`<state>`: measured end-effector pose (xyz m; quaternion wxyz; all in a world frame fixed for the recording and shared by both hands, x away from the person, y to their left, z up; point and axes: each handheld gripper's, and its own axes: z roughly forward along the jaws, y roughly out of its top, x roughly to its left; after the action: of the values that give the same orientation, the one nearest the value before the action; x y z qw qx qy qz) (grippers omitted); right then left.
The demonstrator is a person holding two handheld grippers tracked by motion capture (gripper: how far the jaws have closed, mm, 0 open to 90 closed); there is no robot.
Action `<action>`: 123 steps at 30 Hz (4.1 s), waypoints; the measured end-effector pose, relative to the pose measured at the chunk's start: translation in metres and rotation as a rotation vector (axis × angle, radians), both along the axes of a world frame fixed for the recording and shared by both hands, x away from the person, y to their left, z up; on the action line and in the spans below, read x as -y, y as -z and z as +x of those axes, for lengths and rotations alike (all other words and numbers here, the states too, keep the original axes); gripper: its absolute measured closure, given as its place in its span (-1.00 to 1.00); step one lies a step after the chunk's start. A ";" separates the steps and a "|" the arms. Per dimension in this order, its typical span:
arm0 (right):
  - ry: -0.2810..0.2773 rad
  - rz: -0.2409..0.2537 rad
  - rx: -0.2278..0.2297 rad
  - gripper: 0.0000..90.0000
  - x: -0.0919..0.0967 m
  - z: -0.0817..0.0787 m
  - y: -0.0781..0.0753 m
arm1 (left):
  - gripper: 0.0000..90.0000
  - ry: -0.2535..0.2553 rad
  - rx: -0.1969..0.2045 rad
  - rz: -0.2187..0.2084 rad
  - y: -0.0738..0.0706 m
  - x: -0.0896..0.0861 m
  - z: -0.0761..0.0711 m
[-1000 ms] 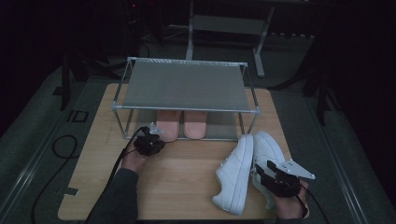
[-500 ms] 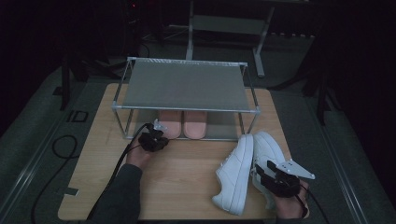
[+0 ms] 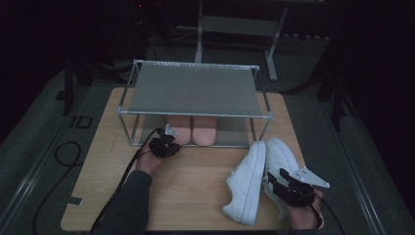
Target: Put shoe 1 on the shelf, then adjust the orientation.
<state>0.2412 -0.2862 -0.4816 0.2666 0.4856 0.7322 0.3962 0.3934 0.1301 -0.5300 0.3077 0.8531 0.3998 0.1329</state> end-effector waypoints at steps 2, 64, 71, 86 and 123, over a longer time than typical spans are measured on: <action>0.001 0.000 0.001 0.13 0.000 0.000 0.000 | 0.85 -0.002 -0.002 -0.004 0.000 0.000 0.001; -0.127 -0.062 0.027 0.99 -0.028 -0.002 -0.003 | 0.49 0.191 -0.005 -0.196 -0.031 0.040 -0.055; -0.153 -0.066 0.017 1.00 -0.035 -0.001 -0.002 | 0.48 0.202 -0.007 -0.196 -0.031 0.043 -0.058; -0.158 -0.065 -0.001 1.00 -0.037 0.000 0.000 | 0.46 0.234 -0.014 -0.219 -0.033 0.049 -0.067; -0.169 -0.054 -0.029 1.00 -0.027 -0.003 -0.001 | 0.44 0.424 -0.145 -0.177 -0.004 0.123 -0.084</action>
<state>0.2385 -0.2589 -0.4807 0.2344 0.4206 0.7847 0.3904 0.3097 0.0068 -0.5264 0.3726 0.8951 0.2428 -0.0321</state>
